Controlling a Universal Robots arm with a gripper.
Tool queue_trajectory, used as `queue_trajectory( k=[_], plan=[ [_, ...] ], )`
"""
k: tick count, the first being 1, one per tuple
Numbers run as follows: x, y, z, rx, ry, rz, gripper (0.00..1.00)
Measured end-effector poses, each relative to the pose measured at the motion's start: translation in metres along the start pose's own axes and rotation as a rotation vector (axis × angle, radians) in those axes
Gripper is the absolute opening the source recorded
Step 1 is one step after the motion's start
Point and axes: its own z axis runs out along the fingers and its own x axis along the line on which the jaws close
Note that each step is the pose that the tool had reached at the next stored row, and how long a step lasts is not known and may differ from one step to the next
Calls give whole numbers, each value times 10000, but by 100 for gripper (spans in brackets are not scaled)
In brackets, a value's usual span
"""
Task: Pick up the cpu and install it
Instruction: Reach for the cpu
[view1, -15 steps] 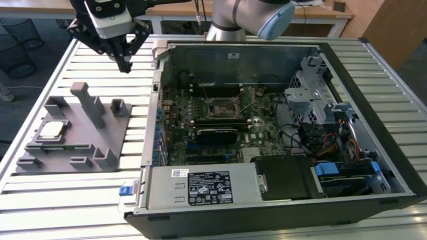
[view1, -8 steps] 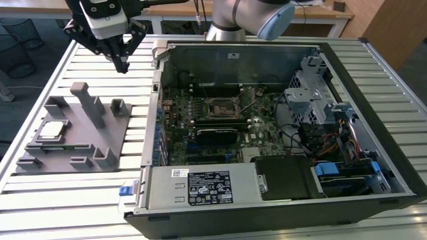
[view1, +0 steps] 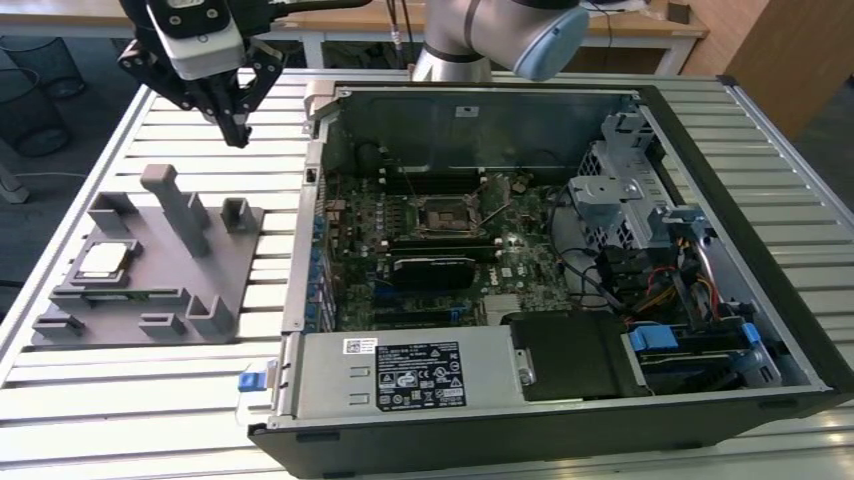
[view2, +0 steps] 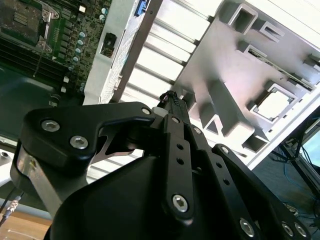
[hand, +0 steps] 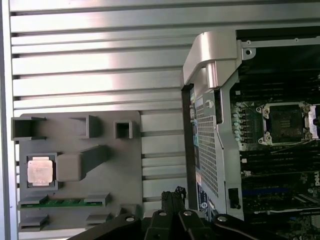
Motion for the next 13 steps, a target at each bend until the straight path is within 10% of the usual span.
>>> queue_trajectory(
  k=[13],
  plan=[
    [101, -8, 12, 0, 5, 0, 11]
  ],
)
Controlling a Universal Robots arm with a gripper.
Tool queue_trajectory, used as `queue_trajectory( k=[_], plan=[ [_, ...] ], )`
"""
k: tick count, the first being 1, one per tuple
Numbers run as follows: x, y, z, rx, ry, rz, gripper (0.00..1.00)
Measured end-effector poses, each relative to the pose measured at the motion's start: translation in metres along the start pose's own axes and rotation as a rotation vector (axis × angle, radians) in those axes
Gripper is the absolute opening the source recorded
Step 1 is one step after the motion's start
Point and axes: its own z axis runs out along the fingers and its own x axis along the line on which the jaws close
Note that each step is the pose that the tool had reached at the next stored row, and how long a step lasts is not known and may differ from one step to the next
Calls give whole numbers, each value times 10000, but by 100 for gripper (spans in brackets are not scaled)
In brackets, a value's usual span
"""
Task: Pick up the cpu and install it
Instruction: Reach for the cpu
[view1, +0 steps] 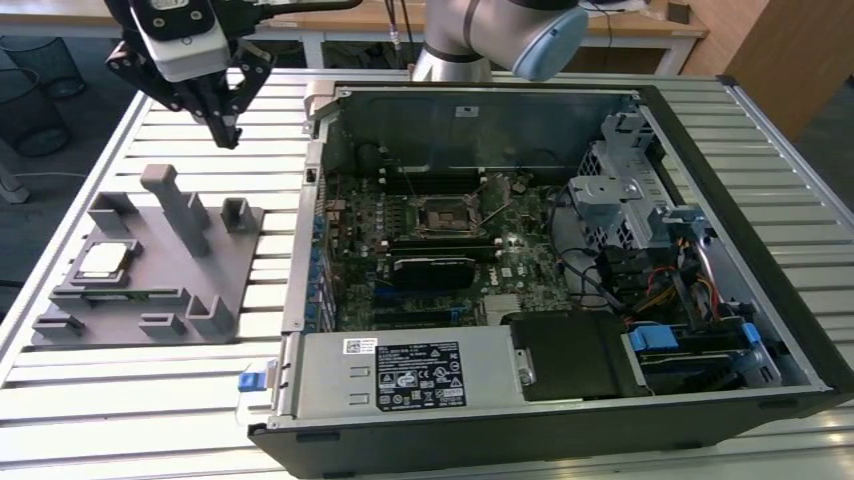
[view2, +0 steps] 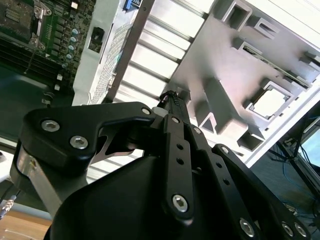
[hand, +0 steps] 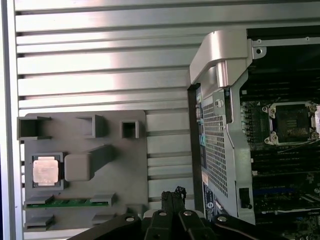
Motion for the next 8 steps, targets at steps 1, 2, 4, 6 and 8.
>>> queue_trajectory(
  k=[1, 2, 4, 6, 8],
  plan=[
    [8, -1, 1, 0, 0, 1, 11],
    [16, -1, 2, 0, 1, 1, 11],
    [31, -3, 4, 0, 2, 0, 11],
    [46, -4, 6, 0, 3, 0, 11],
    [63, -5, 7, 0, 4, 1, 11]
  ],
)
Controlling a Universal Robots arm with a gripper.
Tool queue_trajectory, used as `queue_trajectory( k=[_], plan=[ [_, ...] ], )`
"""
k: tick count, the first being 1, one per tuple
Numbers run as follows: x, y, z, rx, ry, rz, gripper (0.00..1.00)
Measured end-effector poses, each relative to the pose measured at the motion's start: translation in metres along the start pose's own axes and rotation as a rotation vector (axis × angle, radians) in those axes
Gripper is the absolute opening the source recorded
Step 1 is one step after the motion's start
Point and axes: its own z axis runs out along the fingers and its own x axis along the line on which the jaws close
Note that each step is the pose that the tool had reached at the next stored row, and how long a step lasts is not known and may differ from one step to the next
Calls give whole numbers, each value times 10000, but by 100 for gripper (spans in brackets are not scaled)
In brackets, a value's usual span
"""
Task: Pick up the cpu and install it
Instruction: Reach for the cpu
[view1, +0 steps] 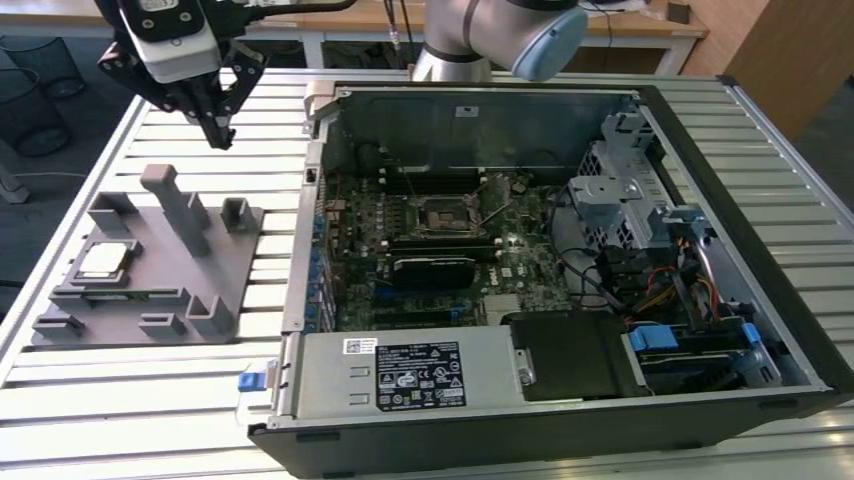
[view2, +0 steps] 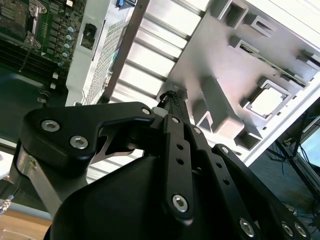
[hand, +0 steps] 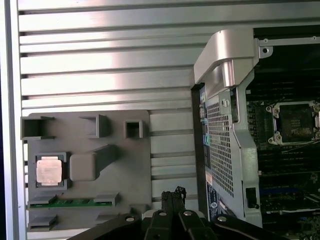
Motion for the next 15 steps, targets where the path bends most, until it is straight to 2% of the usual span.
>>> queue_trajectory(
  k=[15],
  plan=[
    [121, -10, 15, 0, 4, 0, 11]
  ],
)
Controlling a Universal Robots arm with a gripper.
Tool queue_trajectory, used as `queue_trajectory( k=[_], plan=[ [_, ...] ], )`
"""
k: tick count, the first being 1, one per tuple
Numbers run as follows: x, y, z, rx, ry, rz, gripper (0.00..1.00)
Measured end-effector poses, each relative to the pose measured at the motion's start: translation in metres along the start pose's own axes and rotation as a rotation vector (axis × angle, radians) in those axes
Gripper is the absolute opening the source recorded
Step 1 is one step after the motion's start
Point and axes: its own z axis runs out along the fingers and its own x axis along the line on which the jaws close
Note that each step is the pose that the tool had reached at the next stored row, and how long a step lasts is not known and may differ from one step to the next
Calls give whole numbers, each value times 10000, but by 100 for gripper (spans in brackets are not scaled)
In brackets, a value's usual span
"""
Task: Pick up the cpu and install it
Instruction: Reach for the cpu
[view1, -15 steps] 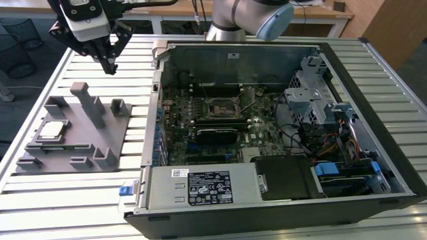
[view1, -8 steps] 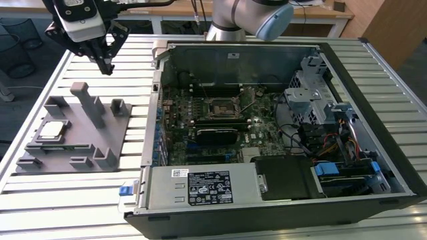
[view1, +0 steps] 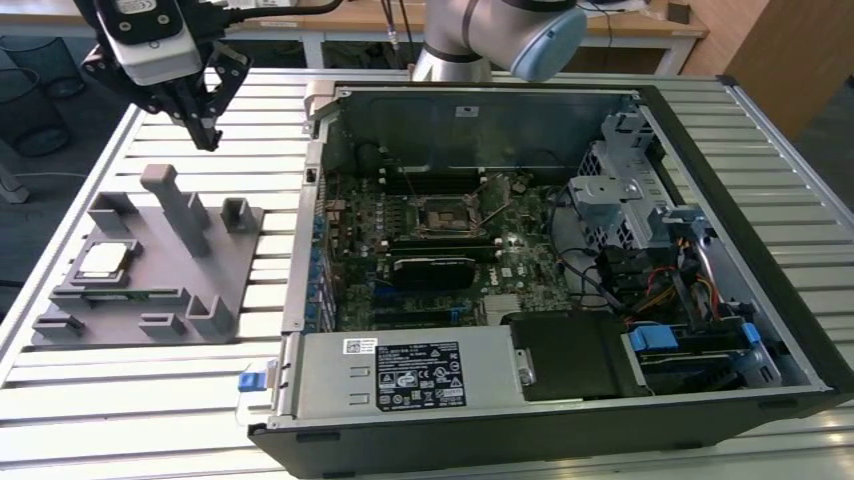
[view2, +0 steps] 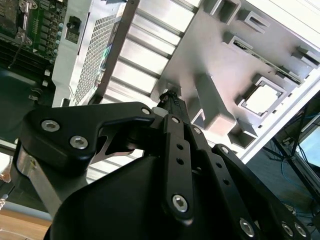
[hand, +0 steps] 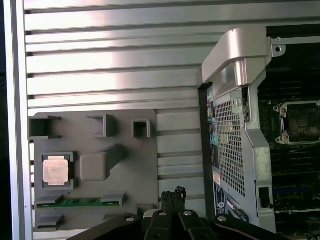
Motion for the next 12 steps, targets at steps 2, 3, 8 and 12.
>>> queue_trajectory(
  k=[2, 3, 8, 12],
  plan=[
    [16, -1, 1, 1, 1, 0, 11],
    [25, -2, 2, 1, 2, 0, 11],
    [67, -5, 7, 1, 3, 0, 11],
    [100, -8, 11, 0, 4, 0, 11]
  ],
)
